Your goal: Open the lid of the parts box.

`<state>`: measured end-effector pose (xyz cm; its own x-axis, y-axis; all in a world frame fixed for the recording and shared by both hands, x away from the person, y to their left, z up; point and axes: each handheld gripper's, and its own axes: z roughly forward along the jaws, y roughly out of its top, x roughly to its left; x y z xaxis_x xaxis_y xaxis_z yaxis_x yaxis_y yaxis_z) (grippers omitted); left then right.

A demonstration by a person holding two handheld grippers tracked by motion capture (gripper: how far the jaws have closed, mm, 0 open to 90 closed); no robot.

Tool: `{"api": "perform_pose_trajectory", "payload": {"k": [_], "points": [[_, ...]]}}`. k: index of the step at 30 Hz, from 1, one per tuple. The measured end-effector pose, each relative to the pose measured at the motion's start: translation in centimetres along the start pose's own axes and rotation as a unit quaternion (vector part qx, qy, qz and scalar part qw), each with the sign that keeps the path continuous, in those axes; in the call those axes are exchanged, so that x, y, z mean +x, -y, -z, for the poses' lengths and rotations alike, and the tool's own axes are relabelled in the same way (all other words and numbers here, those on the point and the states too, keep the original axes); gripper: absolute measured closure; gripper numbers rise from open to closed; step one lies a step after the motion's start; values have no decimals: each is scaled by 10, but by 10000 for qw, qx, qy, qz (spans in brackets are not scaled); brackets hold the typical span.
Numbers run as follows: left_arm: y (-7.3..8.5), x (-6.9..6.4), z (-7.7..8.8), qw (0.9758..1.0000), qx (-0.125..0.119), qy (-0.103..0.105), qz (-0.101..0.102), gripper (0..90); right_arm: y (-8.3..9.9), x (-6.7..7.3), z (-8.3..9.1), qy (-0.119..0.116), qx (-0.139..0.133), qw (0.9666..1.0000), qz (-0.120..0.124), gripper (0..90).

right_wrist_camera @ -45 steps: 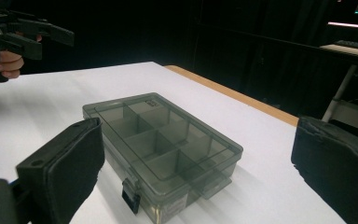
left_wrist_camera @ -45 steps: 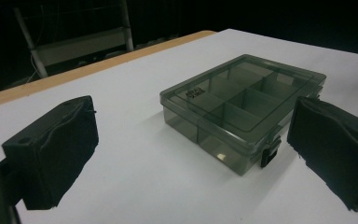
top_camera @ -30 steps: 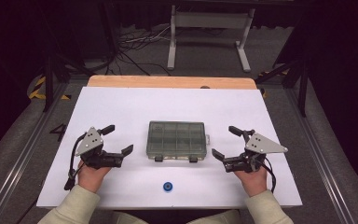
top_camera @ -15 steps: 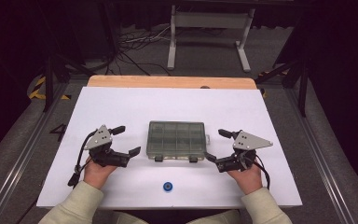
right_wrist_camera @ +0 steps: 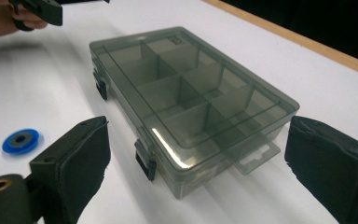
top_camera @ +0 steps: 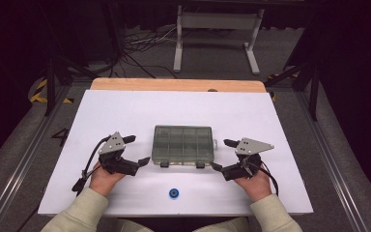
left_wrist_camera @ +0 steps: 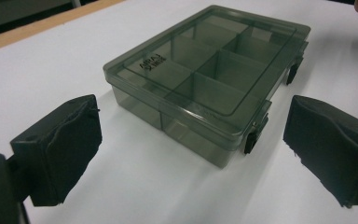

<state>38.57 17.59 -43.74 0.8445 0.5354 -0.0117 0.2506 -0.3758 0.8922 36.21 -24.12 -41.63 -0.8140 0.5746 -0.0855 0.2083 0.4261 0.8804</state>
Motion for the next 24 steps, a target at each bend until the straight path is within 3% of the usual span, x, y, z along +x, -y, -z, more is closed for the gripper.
{"api": "perform_pose_trajectory", "payload": {"k": [13, 18, 24], "points": [[6, -1, -12, 9992, 379, 120, -98, 49, 14, -1, -12, -122, 429, 9989, -107, 78], [8, 0, -16, 9986, 489, 186, -24, 54, 17, -2, -16, -189, 562, 9981, -178, 80], [8, 0, -16, 9982, 573, 184, -40, 124, 18, -2, -18, -246, 663, 9974, -111, 193]]}}
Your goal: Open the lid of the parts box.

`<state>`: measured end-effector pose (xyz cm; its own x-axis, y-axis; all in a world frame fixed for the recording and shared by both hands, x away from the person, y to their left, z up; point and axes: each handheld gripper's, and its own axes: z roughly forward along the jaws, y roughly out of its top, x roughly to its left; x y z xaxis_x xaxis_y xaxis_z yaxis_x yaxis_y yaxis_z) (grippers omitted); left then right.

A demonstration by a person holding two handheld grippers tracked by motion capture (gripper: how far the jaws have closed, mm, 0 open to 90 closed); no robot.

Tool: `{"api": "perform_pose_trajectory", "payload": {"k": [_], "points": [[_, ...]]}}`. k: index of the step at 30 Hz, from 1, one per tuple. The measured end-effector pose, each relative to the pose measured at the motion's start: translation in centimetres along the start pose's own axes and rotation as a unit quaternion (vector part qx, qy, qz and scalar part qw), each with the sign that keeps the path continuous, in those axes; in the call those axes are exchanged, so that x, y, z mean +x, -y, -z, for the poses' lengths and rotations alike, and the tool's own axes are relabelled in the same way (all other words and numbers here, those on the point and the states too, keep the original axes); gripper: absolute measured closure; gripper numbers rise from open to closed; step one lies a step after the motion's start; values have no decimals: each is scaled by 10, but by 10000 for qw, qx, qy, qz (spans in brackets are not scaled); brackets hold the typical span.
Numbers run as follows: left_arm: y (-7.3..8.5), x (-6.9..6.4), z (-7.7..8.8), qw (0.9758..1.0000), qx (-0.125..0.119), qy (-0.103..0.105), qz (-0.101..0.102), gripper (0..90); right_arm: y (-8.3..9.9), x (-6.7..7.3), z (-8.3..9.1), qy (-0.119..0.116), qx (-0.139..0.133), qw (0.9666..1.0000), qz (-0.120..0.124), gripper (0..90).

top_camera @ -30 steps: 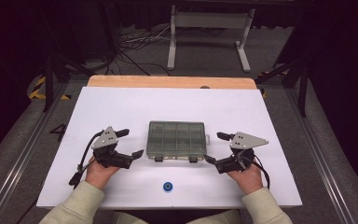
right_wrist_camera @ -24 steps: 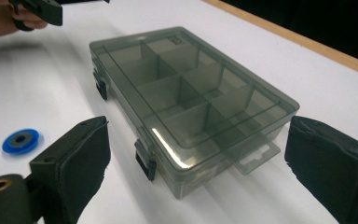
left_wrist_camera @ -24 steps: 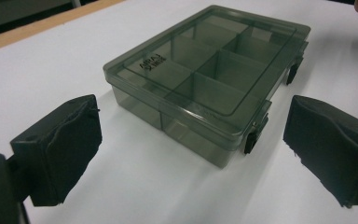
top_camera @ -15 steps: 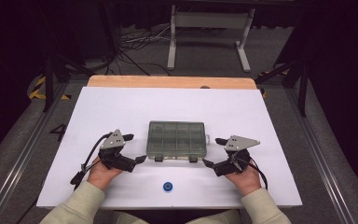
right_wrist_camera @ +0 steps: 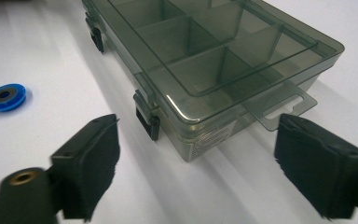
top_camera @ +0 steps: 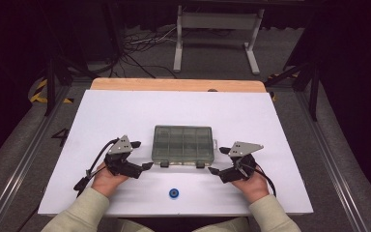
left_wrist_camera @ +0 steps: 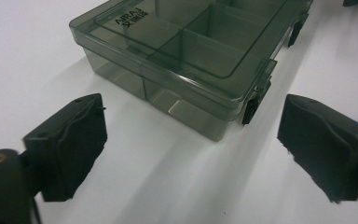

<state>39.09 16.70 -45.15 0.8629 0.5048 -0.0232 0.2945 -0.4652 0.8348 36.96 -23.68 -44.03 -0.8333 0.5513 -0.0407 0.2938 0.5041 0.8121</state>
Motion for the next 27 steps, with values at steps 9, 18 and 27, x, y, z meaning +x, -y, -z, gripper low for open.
{"api": "perform_pose_trajectory", "payload": {"k": [9, 18, 27], "points": [[1, -2, -4, 9994, 255, 203, -126, 354, 1, -1, 1, -17, 85, 10000, 10, 373], [1, -3, -6, 9990, 368, 224, -153, 501, 2, -1, -1, -48, 149, 9999, 33, 512], [1, -4, -9, 9982, 463, 319, -206, 587, 3, -1, -2, -83, 190, 9998, 35, 597]]}}
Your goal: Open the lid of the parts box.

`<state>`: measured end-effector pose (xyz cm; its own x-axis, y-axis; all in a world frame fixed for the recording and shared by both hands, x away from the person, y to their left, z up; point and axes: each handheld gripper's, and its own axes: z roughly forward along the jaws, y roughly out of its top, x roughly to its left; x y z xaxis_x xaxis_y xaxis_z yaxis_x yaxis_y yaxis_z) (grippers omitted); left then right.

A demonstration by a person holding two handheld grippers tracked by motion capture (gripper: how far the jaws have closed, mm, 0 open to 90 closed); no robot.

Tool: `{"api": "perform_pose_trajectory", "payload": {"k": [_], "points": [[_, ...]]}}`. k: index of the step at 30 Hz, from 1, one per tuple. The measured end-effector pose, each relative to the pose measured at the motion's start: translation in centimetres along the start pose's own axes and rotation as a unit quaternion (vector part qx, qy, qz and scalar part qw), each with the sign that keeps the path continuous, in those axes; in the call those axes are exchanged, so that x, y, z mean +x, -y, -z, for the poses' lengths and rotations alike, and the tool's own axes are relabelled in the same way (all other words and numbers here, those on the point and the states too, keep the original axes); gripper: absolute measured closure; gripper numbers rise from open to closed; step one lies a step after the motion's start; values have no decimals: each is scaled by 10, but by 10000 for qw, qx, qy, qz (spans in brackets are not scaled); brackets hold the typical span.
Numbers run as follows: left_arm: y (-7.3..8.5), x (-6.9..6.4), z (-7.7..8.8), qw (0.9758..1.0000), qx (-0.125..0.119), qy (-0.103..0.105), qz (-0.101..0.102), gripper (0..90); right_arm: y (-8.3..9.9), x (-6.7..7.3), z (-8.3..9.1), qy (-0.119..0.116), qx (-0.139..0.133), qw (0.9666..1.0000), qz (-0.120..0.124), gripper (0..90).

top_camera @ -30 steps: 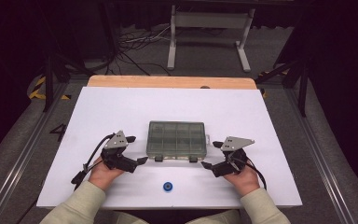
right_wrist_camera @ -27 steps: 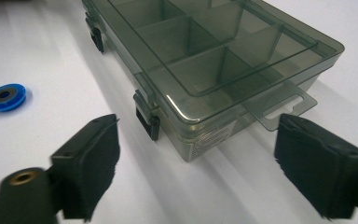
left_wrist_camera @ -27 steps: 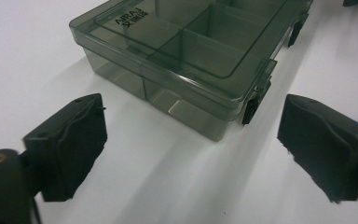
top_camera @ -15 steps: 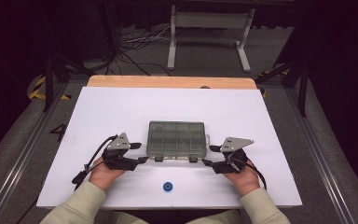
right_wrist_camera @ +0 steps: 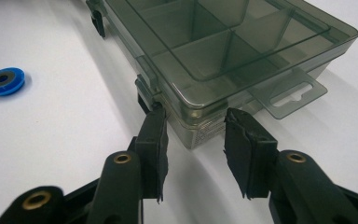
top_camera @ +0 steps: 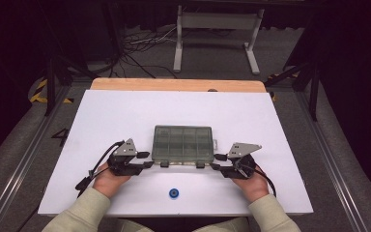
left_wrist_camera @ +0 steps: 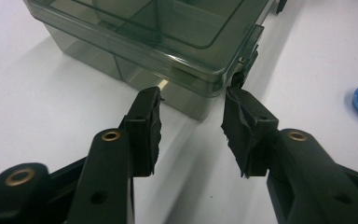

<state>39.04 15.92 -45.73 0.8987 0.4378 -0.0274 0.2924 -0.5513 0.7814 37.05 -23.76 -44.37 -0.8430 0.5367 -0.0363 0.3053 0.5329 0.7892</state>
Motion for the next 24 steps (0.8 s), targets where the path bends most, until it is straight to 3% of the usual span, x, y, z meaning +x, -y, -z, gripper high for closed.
{"api": "perform_pose_trajectory", "payload": {"k": [7, 24], "points": [[-1, -2, -1, 10000, -7, 58, -68, 670, 1, -1, 0, -7, 4, 10000, -7, 622], [-1, -5, 1, 9998, -50, 15, -170, 713, 1, -2, -1, 3, 48, 10000, -19, 672]]}}
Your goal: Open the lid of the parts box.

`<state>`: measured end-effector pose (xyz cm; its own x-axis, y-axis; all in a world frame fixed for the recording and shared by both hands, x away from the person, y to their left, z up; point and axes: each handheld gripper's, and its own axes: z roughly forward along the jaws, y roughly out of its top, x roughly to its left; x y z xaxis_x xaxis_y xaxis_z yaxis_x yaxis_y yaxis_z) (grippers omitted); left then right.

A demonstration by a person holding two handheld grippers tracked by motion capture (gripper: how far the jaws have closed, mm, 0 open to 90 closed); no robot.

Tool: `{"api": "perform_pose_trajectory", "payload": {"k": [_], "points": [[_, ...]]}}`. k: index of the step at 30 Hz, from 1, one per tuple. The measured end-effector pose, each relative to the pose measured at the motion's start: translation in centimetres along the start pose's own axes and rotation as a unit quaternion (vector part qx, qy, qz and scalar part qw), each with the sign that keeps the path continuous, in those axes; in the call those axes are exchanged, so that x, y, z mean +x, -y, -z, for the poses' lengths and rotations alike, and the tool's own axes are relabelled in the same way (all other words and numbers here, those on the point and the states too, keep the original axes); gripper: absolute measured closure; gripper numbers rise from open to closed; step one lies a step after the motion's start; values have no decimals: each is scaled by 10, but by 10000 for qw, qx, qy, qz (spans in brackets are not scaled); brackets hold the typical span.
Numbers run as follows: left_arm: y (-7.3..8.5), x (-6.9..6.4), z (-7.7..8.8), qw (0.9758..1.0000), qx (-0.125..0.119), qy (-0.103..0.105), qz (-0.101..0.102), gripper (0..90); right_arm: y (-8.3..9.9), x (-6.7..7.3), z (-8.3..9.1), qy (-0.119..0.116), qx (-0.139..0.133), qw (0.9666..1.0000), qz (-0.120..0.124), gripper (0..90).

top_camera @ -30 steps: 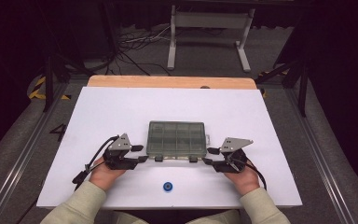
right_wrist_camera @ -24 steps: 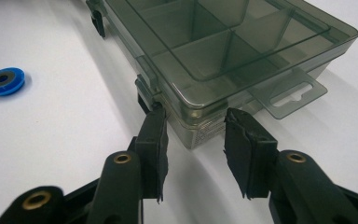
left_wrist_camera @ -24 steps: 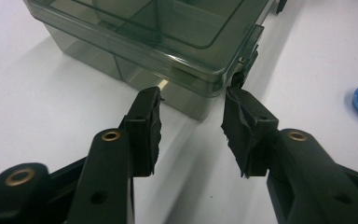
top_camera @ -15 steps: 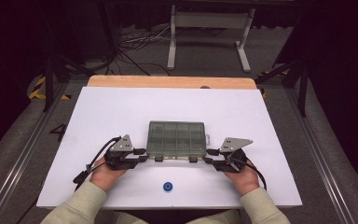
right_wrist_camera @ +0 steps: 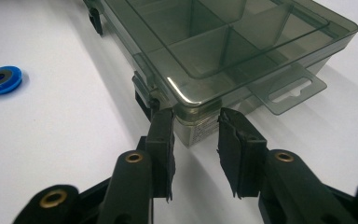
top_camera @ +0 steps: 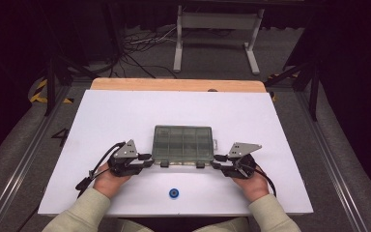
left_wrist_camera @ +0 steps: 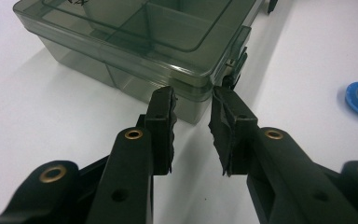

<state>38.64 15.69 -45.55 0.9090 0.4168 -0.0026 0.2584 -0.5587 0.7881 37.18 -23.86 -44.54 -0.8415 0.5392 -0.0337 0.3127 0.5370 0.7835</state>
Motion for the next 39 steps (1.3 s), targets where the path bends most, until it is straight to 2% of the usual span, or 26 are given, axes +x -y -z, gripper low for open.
{"api": "perform_pose_trajectory", "payload": {"k": [14, 24, 26, 30, 39], "points": [[0, -1, 1, 10000, 20, -51, -40, 727, 0, 1, 2, 0, -34, 10000, 61, 724], [-1, -1, 1, 10000, -11, -11, -58, 755, 0, 2, 3, 33, -71, 10000, 58, 755], [-1, -1, 2, 10000, -54, -20, -49, 761, 0, 2, 5, 29, -186, 9998, 70, 798], [-2, -2, 5, 9999, -137, -42, -72, 785, -2, 3, 8, 45, -252, 9996, 126, 799], [-4, -1, 10, 9991, -409, -61, -48, 790, -3, 0, 14, 53, -504, 9987, 27, 802]]}}
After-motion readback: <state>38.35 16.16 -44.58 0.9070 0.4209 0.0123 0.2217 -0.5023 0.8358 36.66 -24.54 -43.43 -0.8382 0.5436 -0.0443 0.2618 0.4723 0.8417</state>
